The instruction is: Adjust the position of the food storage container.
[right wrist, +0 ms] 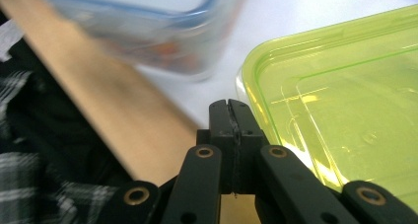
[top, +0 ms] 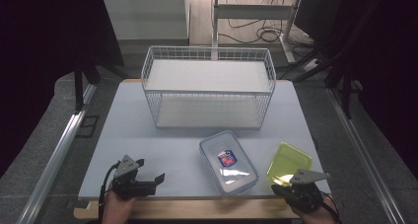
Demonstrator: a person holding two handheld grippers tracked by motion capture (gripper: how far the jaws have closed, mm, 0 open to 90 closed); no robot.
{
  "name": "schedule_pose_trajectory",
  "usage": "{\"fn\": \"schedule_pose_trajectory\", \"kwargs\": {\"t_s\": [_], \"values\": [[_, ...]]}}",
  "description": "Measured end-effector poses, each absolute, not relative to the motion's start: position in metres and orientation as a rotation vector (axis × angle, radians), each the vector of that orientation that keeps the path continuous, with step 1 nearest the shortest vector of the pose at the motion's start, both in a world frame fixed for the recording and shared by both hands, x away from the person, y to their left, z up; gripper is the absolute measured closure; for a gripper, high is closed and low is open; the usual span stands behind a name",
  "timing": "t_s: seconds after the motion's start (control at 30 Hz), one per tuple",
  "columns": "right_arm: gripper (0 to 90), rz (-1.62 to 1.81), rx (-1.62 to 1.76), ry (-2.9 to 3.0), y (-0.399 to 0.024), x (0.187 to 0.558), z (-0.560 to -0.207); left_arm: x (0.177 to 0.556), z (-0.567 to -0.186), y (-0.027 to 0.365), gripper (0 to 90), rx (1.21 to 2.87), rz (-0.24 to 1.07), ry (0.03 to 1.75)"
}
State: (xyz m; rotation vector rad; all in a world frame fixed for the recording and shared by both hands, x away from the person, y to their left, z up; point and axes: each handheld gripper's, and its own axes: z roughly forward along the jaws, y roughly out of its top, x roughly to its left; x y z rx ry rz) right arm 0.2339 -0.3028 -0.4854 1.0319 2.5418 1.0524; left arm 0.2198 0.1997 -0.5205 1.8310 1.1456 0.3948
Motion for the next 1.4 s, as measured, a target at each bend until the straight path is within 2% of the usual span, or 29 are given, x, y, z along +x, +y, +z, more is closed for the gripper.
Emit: {"fn": "schedule_pose_trajectory", "kwargs": {"t_s": [0.23,0.3,0.37,0.43,0.47,0.53,0.67,0.7,0.77,0.87,1.03,1.17,1.4], "values": [[89.7,1.038,1.098,2.479,-0.313,0.258,-0.484,0.223,-0.519,0.196,5.6,1.834,0.355,1.11],[89.7,1.049,1.107,2.457,-0.31,0.258,-0.482,0.229,-0.514,0.19,11.4,1.87,0.378,1.08],[89.7,1.055,1.095,2.457,-0.305,0.253,-0.48,0.238,-0.51,0.187,20.7,1.877,0.383,1.059],[89.6,1.06,1.094,2.463,-0.302,0.251,-0.48,0.243,-0.508,0.186,37.9,1.878,0.377,1.041],[89.7,1.06,1.087,2.47,-0.299,0.248,-0.48,0.25,-0.506,0.184,37.9,1.885,0.368,1.033],[89.7,1.065,1.085,2.487,-0.291,0.244,-0.481,0.266,-0.501,0.178,50.1,1.913,0.37,1.02],[89.7,1.07,1.104,2.519,-0.272,0.236,-0.485,0.303,-0.498,0.161,80.0,1.956,0.331,0.99],[89.7,1.059,1.116,2.518,-0.268,0.234,-0.487,0.316,-0.498,0.153,82.6,1.969,0.322,0.979],[89.6,1.019,1.144,2.501,-0.262,0.233,-0.489,0.342,-0.502,0.131,85.2,1.989,0.313,0.953],[89.7,1.014,1.15,2.525,-0.258,0.233,-0.491,0.356,-0.505,0.119,85.9,2.005,0.309,0.933],[89.6,1.053,1.137,2.569,-0.249,0.231,-0.494,0.379,-0.516,0.096,88.0,2.034,0.166,0.899],[89.6,1.034,1.135,2.576,-0.248,0.236,-0.495,0.378,-0.521,0.092,90.0,2.064,0.107,0.879],[89.6,0.984,1.168,2.55,-0.252,0.245,-0.497,0.362,-0.517,0.098,90.0,2.098,0.109,0.882]]}}
